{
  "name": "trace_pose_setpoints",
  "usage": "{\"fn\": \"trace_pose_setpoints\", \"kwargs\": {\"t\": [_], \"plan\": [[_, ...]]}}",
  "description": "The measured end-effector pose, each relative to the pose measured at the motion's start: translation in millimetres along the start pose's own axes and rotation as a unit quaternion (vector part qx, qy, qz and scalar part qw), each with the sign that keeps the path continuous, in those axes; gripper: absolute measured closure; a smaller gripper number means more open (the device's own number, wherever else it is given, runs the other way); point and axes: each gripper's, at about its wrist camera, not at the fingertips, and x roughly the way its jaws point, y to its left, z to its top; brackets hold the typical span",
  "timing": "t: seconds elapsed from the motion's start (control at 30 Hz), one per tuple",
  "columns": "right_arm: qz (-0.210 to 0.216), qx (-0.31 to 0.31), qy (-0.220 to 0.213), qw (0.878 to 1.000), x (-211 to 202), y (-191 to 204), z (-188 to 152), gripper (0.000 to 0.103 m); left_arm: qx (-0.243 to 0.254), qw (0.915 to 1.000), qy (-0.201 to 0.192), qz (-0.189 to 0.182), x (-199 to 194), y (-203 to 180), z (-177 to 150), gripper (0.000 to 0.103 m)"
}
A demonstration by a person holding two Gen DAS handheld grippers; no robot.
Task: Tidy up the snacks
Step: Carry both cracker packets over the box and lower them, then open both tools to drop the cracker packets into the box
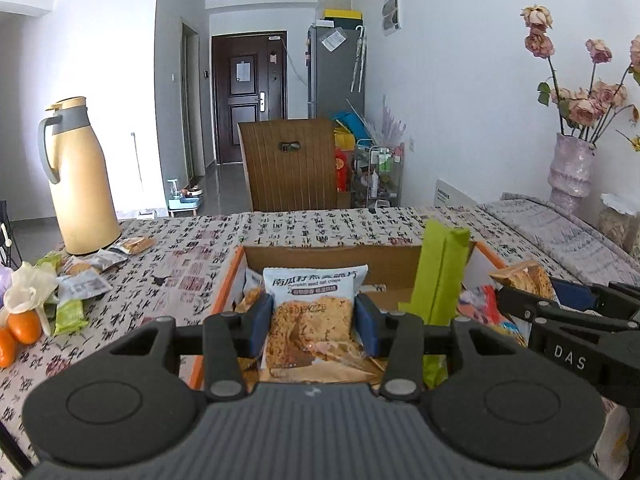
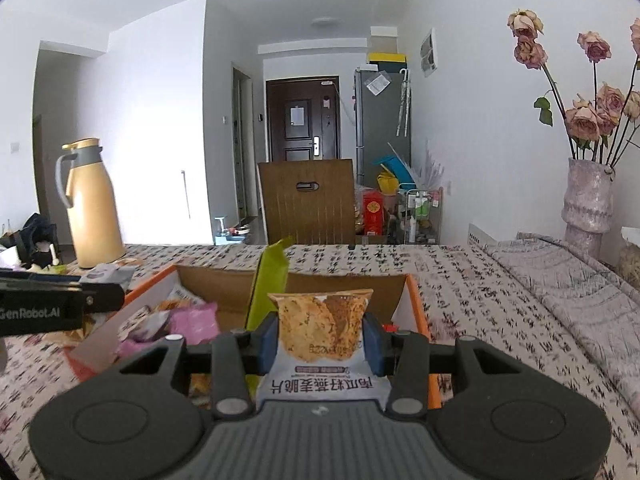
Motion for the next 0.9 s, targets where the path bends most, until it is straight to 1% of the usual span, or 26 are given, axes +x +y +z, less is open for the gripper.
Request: {"fn": "trace_pose_setpoints", "kwargs": {"t": [0.27, 0.4, 0.5, 0.67, 0.7, 0.73, 0.77, 0.8, 0.83, 0.87, 0.9], "plan": [[-0.008, 0.004, 0.001, 1.0, 37.3, -1.2, 13.8, 0.061, -0.013, 0.9999, 0.002, 0.002, 36.2, 4.2, 6.0, 0.058], [-0.006, 0.021, 0.003, 1.0, 52.6, -3.3, 9.3, 0.061, -0.021, 0.9997, 0.013, -0.002, 51.3, 10.6, 1.2, 0.058], [0.001, 0.021, 0.021, 1.0, 63.1, -2.7, 2.6, 0.061, -0.024, 0.9993, 0.027, -0.008, 60.3, 13.5, -3.6, 0.057], [0.005, 0.023, 0.027, 0.999, 64.5, -1.7, -1.5, 0.056, -0.024, 0.9991, 0.033, -0.008, 64.2, 15.0, -8.6, 0.056], [0.006, 0.025, 0.026, 0.999, 63.7, -1.9, -1.9, 0.053, -0.024, 0.9992, 0.032, -0.008, 63.7, 14.9, -9.0, 0.053], [0.006, 0.026, 0.024, 0.999, 62.8, -1.9, -2.1, 0.046, -0.024, 0.9992, 0.03, -0.008, 63.0, 14.7, -9.1, 0.047], [0.004, 0.026, 0.022, 0.999, 61.6, -1.9, -2.5, 0.035, -0.023, 0.9993, 0.028, -0.006, 62.1, 14.2, -8.9, 0.043], [0.003, 0.026, 0.02, 0.999, 60.6, -2.0, -2.6, 0.028, -0.023, 0.9994, 0.023, -0.002, 60.5, 14.4, -9.0, 0.031], [0.001, 0.026, 0.018, 0.999, 60.2, -2.9, -2.4, 0.015, -0.024, 0.9995, 0.018, 0.002, 59.3, 15.2, -8.4, 0.022], [-0.002, 0.028, 0.016, 0.999, 59.4, -3.3, -2.5, 0.007, -0.026, 0.9996, 0.012, 0.006, 56.9, 15.7, -8.0, 0.019], [-0.005, 0.029, 0.015, 0.999, 58.9, -4.3, -2.5, 0.005, -0.027, 0.9996, 0.008, 0.007, 54.5, 16.2, -7.1, 0.015]]}}
